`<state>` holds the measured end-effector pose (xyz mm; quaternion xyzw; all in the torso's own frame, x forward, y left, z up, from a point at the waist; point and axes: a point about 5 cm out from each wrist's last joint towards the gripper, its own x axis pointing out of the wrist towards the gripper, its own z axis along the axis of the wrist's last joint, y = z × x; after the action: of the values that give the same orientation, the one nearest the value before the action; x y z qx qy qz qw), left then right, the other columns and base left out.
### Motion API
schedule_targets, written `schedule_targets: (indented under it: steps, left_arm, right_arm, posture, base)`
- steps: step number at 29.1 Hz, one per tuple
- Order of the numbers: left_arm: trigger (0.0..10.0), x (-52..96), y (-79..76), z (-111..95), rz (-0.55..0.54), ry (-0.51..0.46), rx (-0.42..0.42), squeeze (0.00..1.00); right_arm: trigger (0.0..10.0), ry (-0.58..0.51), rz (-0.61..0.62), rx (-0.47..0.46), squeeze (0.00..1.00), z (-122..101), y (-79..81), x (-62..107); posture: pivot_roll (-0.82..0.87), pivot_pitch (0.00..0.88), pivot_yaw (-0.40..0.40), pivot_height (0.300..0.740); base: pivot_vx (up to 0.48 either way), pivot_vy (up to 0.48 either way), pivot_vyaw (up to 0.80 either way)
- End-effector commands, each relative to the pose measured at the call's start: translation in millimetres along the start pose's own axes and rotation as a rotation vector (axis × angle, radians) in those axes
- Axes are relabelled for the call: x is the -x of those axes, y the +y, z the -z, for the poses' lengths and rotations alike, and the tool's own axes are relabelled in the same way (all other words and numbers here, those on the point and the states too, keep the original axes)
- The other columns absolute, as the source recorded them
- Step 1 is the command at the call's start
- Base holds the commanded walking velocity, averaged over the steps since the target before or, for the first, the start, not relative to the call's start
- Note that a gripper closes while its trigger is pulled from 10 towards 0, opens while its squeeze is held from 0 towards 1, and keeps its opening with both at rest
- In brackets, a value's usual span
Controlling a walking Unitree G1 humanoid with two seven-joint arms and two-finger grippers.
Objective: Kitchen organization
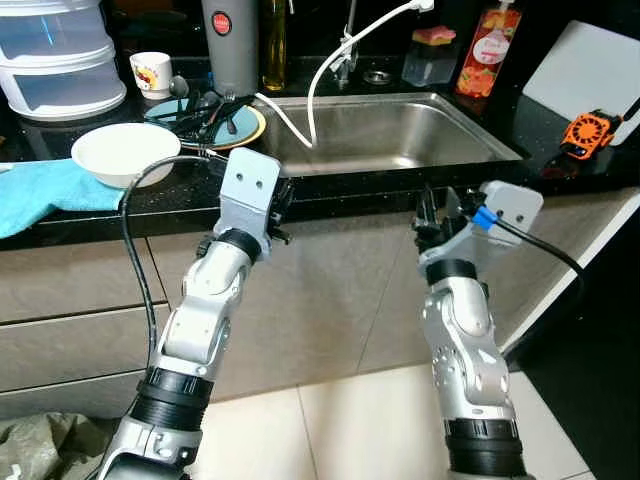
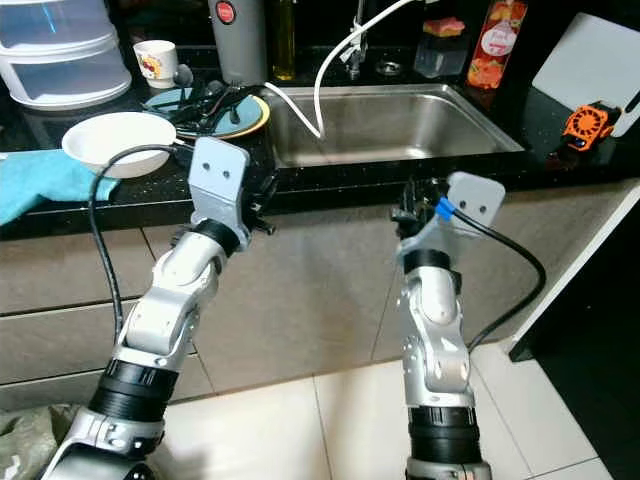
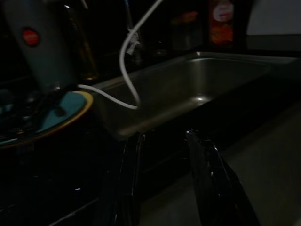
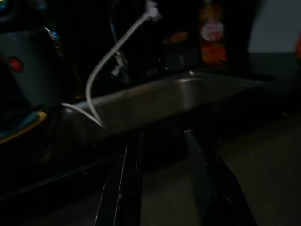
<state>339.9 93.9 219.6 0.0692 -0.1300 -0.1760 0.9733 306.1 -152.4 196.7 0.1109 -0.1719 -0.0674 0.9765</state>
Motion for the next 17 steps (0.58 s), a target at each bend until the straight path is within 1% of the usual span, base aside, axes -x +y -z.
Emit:
schedule_targets:
  steps: [1, 3, 8, 10, 13, 14, 15, 17]
  left_arm:
    - [10.0, -5.6, -2.5, 1, 0.033, 0.007, 0.015, 0.0]
    - [10.0, -7.7, -2.8, 1, 0.033, 0.008, 0.018, 0.0]
    - [10.0, -7.6, -2.0, 3, 0.023, 0.008, 0.016, 0.0]
    - [10.0, -4.5, -0.6, 3, 0.006, 0.004, 0.01, 0.0]
    - [10.0, 0.8, 2.2, 5, -0.015, 0.014, 0.008, 0.0]
    - [10.0, 0.8, 2.2, 5, -0.015, 0.014, 0.008, 0.0]
    - [10.0, 9.9, 11.1, 9, -0.095, 0.025, -0.012, 0.0]
    - [10.0, 18.4, 21.2, 13, -0.192, 0.038, -0.023, 0.0]
  right_arm:
    - [10.0, 0.001, 0.013, 0.041, 0.0, -3, -4.4, 5.0]
    - [10.0, 0.006, 0.016, 0.06, 0.0, -3, -7.7, 8.1]
    - [10.0, 0.005, 0.001, 0.086, 0.0, -5, -8.8, 7.9]
    - [10.0, 0.027, -0.048, 0.106, 0.0, -1, -3.7, 4.8]
    - [10.0, 0.06, -0.082, 0.112, 0.0, 8, 0.0, 6.2]
    - [10.0, 0.06, -0.082, 0.112, 0.0, 8, 0.0, 6.2]
    - [10.0, 0.092, -0.085, 0.114, 0.0, 18, -1.2, 10.9]
    - [10.0, 0.115, -0.072, 0.105, 0.0, 25, -3.7, 14.6]
  posture:
    - [0.17, 0.003, 0.042, 0.74]
    - [0.17, 0.003, 0.041, 0.74]
    - [0.16, 0.001, 0.025, 0.74]
    - [0.18, 0.0, 0.003, 0.74]
    - [0.18, 0.0, 0.0, 0.74]
    - [0.18, 0.0, 0.0, 0.74]
    - [0.18, 0.0, 0.001, 0.74]
    - [0.18, 0.0, 0.002, 0.74]
  base:
    - [0.0, 0.0, 0.0]
    - [0.0, 0.0, 0.0]
    - [0.0, 0.0, 0.0]
    - [0.0, 0.0, 0.0]
    - [0.0, 0.0, 0.0]
    - [0.0, 0.0, 0.0]
    - [0.0, 0.0, 0.0]
    - [0.0, 0.0, 0.0]
